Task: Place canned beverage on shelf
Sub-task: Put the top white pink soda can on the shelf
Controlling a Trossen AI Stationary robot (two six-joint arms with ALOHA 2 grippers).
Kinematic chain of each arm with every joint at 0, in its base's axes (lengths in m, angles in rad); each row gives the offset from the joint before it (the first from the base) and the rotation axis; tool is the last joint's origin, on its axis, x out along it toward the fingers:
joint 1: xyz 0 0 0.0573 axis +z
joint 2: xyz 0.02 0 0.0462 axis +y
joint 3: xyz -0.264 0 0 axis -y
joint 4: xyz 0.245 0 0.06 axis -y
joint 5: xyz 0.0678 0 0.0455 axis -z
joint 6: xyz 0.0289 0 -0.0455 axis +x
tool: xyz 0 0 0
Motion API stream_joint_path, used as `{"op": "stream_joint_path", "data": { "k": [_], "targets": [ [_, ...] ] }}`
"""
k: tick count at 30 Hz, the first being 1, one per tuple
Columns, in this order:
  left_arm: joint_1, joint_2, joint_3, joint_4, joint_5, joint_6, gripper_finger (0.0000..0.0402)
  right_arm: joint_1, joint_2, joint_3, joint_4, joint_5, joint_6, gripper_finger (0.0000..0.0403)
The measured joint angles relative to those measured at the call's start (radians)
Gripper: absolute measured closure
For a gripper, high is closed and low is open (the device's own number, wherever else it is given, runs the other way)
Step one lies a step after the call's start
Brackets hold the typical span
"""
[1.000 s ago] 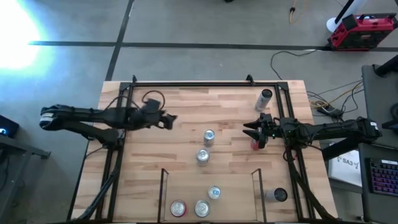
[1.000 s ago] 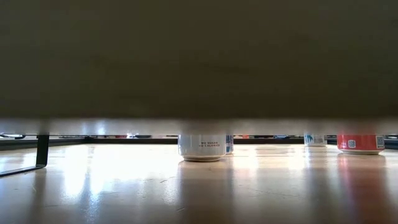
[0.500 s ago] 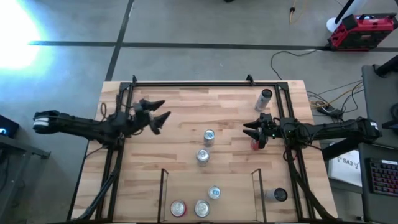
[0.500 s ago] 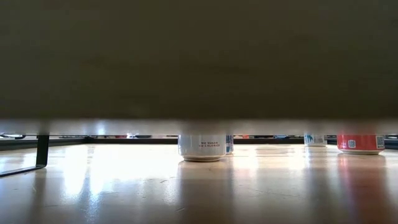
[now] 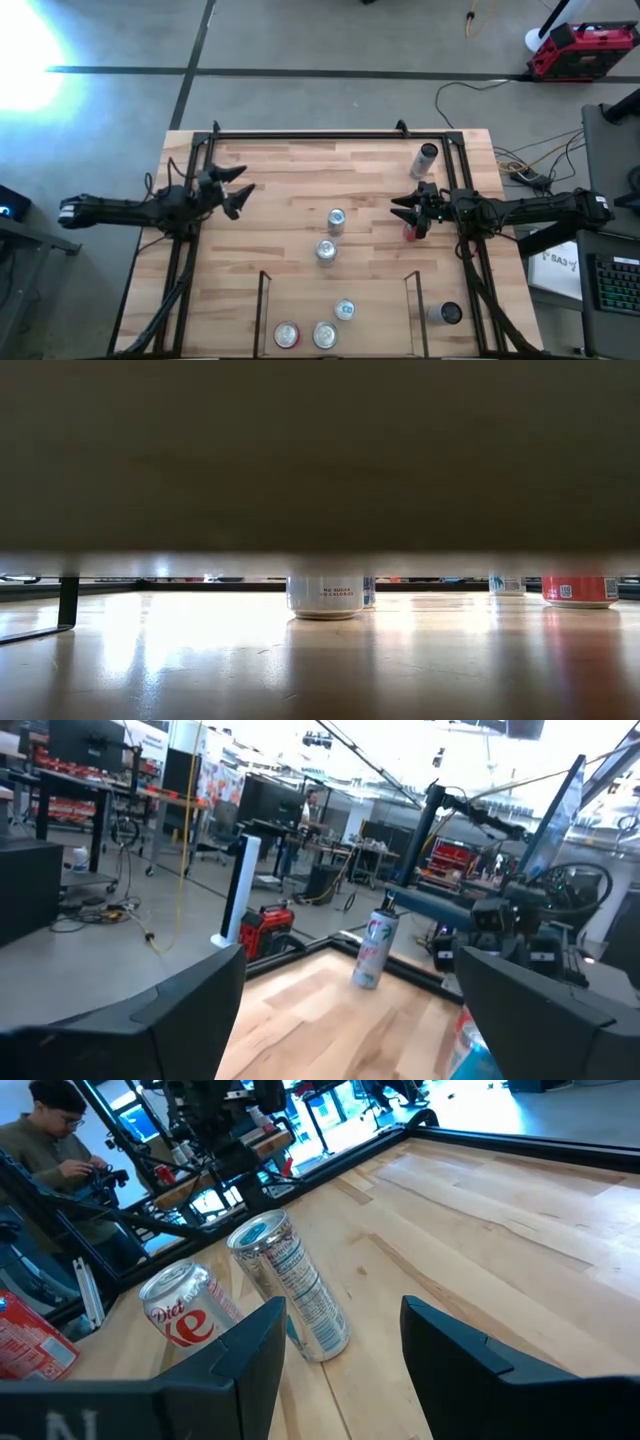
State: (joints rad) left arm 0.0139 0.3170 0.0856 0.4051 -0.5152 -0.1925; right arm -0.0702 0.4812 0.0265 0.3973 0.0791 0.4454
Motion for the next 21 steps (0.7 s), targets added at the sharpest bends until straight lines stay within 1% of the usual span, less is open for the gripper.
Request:
{"op": "stream_joint_path", "data": {
  "k": [3, 6, 9, 11, 13, 18, 21],
  "targets": [
    [0.0, -0.078, -0.02, -0.064, -0.001, 0.0, 0.0056, 0.0, 0.0, 0.0, 0.0, 0.0, 0.0, 0.022],
    [0.0, -0.155, -0.074, -0.083, -0.014, 0.001, 0.0056, 0.0, 0.0, 0.0, 0.0, 0.0, 0.0, 0.022],
    [0.002, -0.239, -0.073, -0.242, -0.034, -0.063, 0.0056, 0.0, 0.0, 0.0, 0.0, 0.0, 0.0, 0.022],
    [0.003, -0.287, -0.075, -0.294, -0.046, -0.118, 0.0056, 0.0, 0.0, 0.0, 0.0, 0.0, 0.0, 0.022],
    [0.003, -0.319, -0.075, -0.325, -0.058, -0.125, 0.0056, 0.0, 0.0, 0.0, 0.0, 0.0, 0.0, 0.022],
    [0.001, -0.317, -0.075, -0.327, -0.079, 0.057, 0.0056, 0.0, 0.0, 0.0, 0.0, 0.0, 0.0, 0.022],
    [0.001, -0.308, -0.075, -0.327, -0.079, 0.112, 0.0056, 0.0, 0.0, 0.0, 0.0, 0.0, 0.0, 0.022]
  ]
}}
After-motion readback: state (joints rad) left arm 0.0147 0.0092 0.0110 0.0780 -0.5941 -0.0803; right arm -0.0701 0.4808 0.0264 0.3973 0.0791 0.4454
